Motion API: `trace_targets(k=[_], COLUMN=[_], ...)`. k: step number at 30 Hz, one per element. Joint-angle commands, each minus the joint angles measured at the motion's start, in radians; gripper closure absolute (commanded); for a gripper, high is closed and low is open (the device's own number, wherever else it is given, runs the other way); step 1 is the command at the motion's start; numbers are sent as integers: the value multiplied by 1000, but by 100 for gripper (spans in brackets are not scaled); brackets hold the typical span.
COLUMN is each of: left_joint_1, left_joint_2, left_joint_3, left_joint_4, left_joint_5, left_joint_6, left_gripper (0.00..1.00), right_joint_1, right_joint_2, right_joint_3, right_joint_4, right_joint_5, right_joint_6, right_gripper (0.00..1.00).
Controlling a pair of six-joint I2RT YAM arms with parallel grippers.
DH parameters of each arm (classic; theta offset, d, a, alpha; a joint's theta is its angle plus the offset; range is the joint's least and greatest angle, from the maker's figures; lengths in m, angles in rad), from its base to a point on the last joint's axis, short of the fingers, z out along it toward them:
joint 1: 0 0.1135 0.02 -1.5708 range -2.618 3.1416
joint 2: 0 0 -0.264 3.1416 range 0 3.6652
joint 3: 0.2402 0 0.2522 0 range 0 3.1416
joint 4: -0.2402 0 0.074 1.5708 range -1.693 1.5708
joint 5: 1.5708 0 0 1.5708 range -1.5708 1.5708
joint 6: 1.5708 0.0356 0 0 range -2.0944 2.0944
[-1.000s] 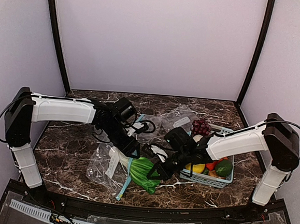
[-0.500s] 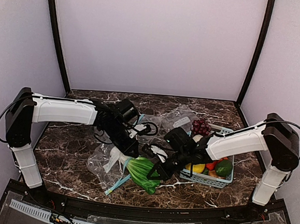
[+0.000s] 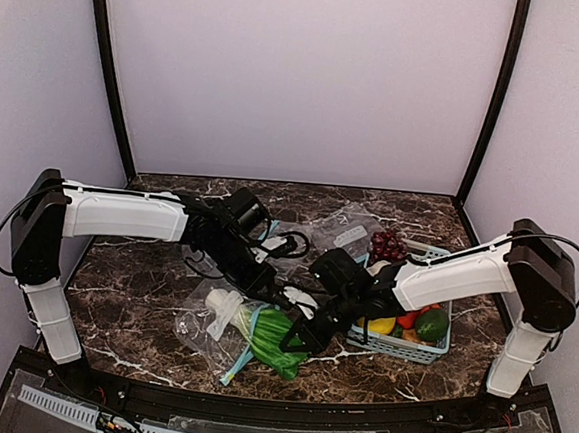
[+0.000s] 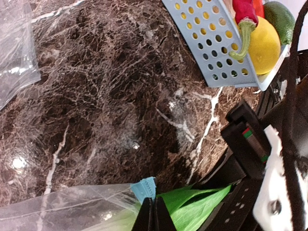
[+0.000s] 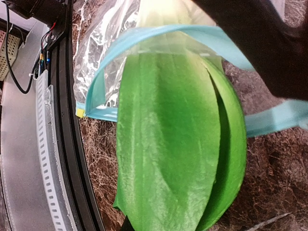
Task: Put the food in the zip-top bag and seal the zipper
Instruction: Adjust the zipper food storage bag at the center of the board.
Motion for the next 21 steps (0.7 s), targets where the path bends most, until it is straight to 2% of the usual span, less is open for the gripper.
trace_targets(k=[1,13,17,21], left_joint_1=[-7,-7,-10,-10], left_joint_2=[-40,-37,-20,-20], left_joint_3=[-7,-6,4,-4], left_joint_4=[46,113,117,116], left_joint_5=[73,192,231,204], left_joint_6=[-28,2,13,13], left_gripper=[99,99,99,99], right_joint_1=[40,157,215,231], right_joint_2=[20,52,83,69], right_joint_3=[45,144,197,172], right_joint_4=[-18,-188,-259,-223], right_joint_5=[29,188,318,403], right_joint_6=[-60,-260,-322,-330], right_gripper=[100,100,100,100])
